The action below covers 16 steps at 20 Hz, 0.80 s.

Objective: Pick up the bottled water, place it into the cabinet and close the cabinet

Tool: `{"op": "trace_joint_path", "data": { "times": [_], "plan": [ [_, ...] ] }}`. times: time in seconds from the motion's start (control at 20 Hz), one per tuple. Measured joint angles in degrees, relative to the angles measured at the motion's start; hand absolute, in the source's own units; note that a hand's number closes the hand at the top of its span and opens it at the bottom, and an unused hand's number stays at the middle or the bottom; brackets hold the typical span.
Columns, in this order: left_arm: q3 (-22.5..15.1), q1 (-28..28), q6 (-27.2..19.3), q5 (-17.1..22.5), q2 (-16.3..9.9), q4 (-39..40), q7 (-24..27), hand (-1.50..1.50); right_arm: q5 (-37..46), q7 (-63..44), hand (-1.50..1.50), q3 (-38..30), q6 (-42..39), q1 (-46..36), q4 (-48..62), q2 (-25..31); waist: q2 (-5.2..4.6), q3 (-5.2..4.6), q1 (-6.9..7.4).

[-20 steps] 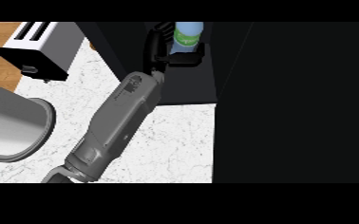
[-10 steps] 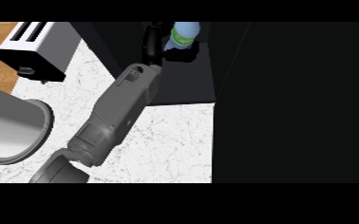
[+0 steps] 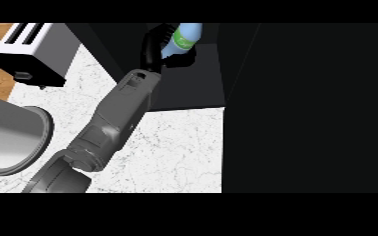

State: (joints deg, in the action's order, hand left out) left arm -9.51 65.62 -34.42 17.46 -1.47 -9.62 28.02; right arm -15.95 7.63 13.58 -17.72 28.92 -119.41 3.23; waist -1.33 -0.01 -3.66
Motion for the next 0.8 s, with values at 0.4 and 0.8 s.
{"op": "trace_joint_path", "data": {
  "times": [0.4, 0.8],
  "plan": [
    [0.1, 1.6, -5.0, -1.6, -0.1, 4.2, 0.2, -1.50, -0.4, 1.2, -1.50, 0.0, -0.7, 0.9, 0.4, 0.2, 0.07, 0.13, -0.56],
    [1.1, 2.2, -5.7, -1.5, -0.2, 6.0, -0.5, -1.50, 0.2, 2.2, -1.50, 0.4, -1.1, 0.4, 1.6, 0.2, 0.08, 0.22, -0.80]
  ]
}}
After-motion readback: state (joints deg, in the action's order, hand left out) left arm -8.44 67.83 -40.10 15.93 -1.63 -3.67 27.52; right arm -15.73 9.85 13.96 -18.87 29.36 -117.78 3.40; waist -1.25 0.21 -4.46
